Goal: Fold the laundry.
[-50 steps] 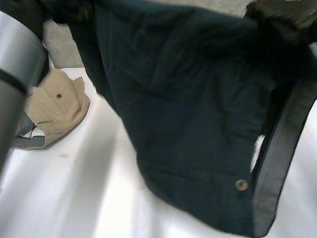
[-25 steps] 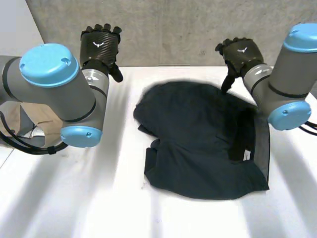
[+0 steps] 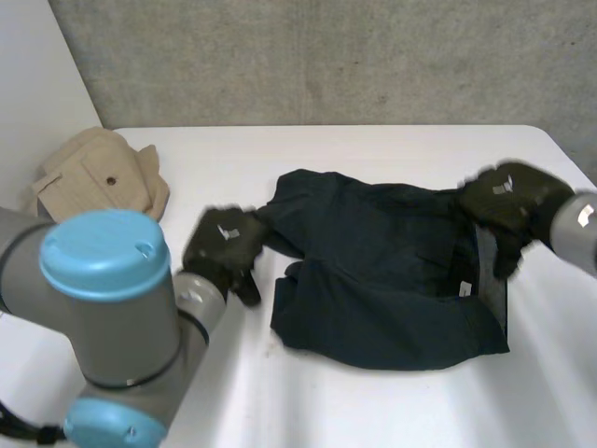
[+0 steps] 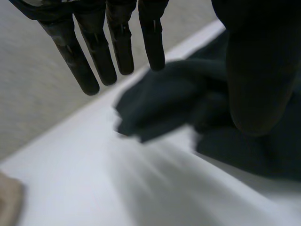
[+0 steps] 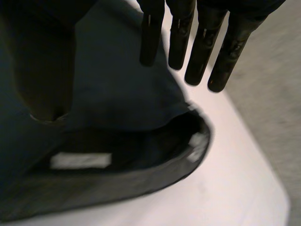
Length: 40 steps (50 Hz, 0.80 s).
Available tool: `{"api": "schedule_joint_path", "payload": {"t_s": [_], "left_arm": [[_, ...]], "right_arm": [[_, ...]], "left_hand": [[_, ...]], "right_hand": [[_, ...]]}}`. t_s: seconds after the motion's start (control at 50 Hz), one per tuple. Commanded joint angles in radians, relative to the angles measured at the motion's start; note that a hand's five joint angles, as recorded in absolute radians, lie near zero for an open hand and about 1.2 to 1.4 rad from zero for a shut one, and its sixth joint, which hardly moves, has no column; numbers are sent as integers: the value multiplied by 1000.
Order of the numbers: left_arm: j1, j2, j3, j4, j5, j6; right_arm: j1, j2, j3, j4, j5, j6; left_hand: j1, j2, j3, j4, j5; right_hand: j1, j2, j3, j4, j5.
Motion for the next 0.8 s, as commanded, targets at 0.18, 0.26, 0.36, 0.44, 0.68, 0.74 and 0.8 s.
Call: {"api": "schedule_joint_path", "payload": {"t_s": [0.18, 0.26, 0.36, 0.44, 0.68, 0.74, 0.8], "left_arm": [[-24, -214, 132, -115, 153, -100], [-24, -280, 192, -115, 151, -99], [-24, -320, 238, -108, 154, -93], [-24, -360, 290, -104, 154, -93], [-18, -398, 370, -103, 125, -94], [-10, -384, 364, -103, 101, -99], [-7, -355, 353, -103, 96, -104]], "right_arm": [[-141, -117, 394, 162, -237, -205], [-148, -94, 423, 109, -275, -193], [-148, -13, 426, -22, -282, -172], [-141, 44, 410, -143, -271, -129], [-139, 142, 350, -407, -188, -47], [-137, 165, 333, -462, -181, -24], [-119, 202, 307, -496, -174, -11]], "left_hand": [[102, 116, 117, 115, 114], [43, 57, 58, 56, 55], [-21, -7, -6, -9, -10], [-107, -93, -92, -94, -95], [-241, -228, -227, -229, -230], [-250, -237, -236, -238, -239], [-250, -237, -236, -238, -239]], "right_hand": [[366, 298, 299, 299, 313], [328, 260, 261, 261, 275], [90, 22, 23, 23, 38], [-101, -169, -168, -168, -153], [-57, -125, -124, -124, -109], [-10, -78, -77, -77, -62], [52, -16, -16, -15, -1]]}}
